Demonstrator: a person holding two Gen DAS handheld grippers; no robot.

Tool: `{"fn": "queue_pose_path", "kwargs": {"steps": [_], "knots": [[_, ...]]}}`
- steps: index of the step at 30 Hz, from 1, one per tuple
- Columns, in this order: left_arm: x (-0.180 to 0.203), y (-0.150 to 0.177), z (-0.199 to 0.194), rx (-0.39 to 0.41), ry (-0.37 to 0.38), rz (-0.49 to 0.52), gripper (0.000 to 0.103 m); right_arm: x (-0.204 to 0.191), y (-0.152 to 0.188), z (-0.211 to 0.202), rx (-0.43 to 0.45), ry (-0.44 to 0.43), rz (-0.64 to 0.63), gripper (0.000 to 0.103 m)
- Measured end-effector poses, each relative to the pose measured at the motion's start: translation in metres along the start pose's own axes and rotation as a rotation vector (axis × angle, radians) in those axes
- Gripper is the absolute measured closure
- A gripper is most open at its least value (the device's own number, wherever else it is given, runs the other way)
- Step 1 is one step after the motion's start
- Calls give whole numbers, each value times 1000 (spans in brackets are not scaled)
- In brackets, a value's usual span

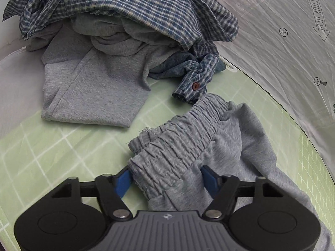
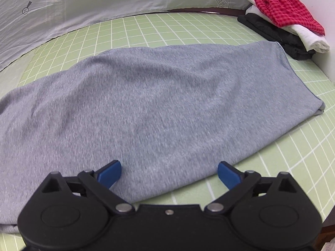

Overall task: Fold clothes
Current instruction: 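Grasp the elastic waistband with the left gripper and lift it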

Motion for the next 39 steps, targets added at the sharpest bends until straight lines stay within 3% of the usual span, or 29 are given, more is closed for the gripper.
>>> {"fn": "queue_pose_path", "kwargs": {"steps": [1, 2, 5, 9, 12, 15, 16, 18, 19, 21, 22, 23, 25, 31, 35, 39], "knots": [[-4, -1, 0, 3, 1, -6, 68, 0, 1, -1, -1, 17, 4, 1], [-8, -3, -4, 12, 18, -18, 78, 1, 1, -1, -4, 26, 8, 1], [-26, -4, -15, 27, 55, -71, 83, 0, 1, -2, -10, 51, 8, 0], [-52, 11, -18, -26, 94, -165, 80, -2, 0, -4, -10, 80, -16, 0], [-52, 14, -19, -12, 124, -183, 69, -2, -1, -3, -13, 83, -22, 0], [-49, 10, -21, 20, 110, -193, 39, -2, -4, -2, -20, 77, -20, 0], [-49, 8, -21, 36, 97, -203, 24, -3, -5, -1, -20, 75, -24, 0], [-51, 4, -18, 60, 70, -223, 22, -5, -6, -1, -21, 72, -34, 0], [-52, 2, -17, 69, 63, -226, 23, -6, -6, 0, -21, 69, -38, 0], [-49, -1, -16, 71, 78, -207, 37, -6, -7, 0, -20, 65, -39, 0], [-47, -2, -15, 71, 85, -198, 55, -6, -7, 1, -18, 62, -37, 0], [-45, -3, -17, 72, 86, -188, 67, -5, -7, 1, -17, 61, -37, 0], [-39, -6, -22, 87, 92, -159, 84, -4, -9, 2, -11, 63, -36, 0], [14, -29, -63, 182, 200, 20, 87, 7, -17, 2, 21, 93, -12, 1], [83, -30, -82, 207, 326, 159, 87, 19, -19, 5, 18, 89, 30, 1], [169, -4, -93, 191, 481, 358, 87, 33, -21, 5, 22, 89, 64, 1]]}}
Point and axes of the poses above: each gripper's, at about its wrist camera, not at the fingertips, and z roughly the way its jaws point, x to its right, y to its underside, the point moved 9 cm from there along z, roughly the way its jaws point, and after that the axes turned 8 degrees about z, right-handed, at the moved point
